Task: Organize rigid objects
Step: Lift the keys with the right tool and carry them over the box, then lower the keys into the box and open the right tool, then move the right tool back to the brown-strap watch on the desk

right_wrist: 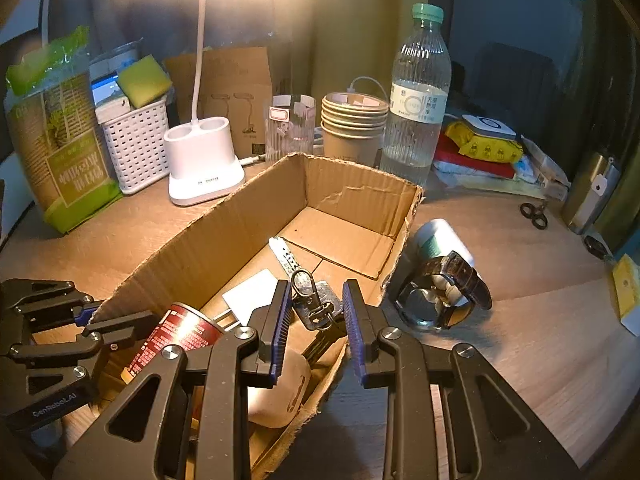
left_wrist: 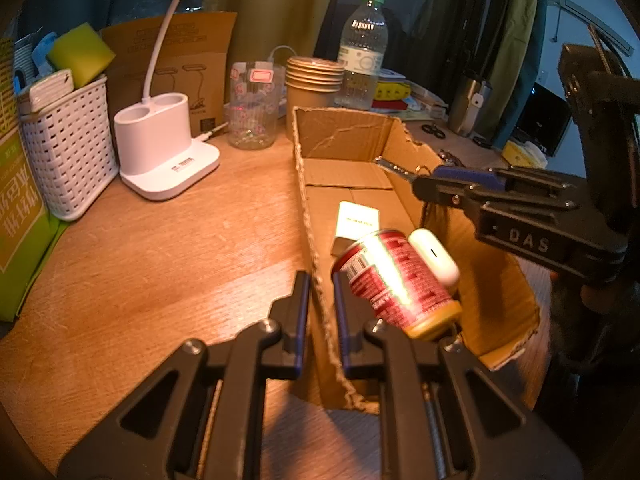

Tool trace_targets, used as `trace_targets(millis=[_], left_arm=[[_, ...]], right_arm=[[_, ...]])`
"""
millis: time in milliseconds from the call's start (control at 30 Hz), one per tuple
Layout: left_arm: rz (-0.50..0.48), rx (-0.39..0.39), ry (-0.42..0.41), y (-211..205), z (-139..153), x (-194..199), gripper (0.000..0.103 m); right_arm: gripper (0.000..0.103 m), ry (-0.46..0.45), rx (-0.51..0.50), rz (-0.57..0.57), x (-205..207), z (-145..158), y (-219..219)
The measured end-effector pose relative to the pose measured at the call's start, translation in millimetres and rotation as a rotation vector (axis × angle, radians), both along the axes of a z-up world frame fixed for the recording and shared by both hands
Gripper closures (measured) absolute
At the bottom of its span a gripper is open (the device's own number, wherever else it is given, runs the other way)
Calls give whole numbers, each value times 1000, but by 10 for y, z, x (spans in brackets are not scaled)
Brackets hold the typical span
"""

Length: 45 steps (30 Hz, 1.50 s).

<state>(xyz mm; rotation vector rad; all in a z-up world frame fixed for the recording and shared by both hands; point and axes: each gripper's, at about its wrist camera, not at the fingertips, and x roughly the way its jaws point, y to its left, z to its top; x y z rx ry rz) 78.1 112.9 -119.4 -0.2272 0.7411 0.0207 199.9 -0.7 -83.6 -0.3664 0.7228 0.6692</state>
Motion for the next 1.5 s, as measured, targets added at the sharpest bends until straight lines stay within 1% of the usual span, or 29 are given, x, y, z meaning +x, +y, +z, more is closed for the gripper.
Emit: trace_targets(millis=[233, 333, 400, 433, 667, 1267, 1367, 1500], left_arm=[[0, 0, 0, -1, 0, 0, 89], [0, 0, 0, -1, 0, 0, 89], [-1, 0, 0, -2, -1, 0, 89], [-1, 1, 0, -1, -1, 0, 89], [0, -1, -1, -7, 2, 1, 89], [0, -1, -2, -7, 2, 0, 89], [0, -1, -2, -7, 2, 0, 89], [0, -1, -2, -6, 1, 0, 89]], right_arm=[[75, 4, -11, -2, -3, -7, 16], [73, 11, -6, -2, 3, -5, 13], [63, 23, 6, 5, 4, 4, 14], [61, 18, 10, 5, -6, 19, 13], [61, 2, 23, -6, -20, 85, -35], [60, -39, 96, -97, 73, 300, -424], [55, -42, 102, -122, 121, 294, -494], [55, -41, 112, -158, 188, 271, -589]])
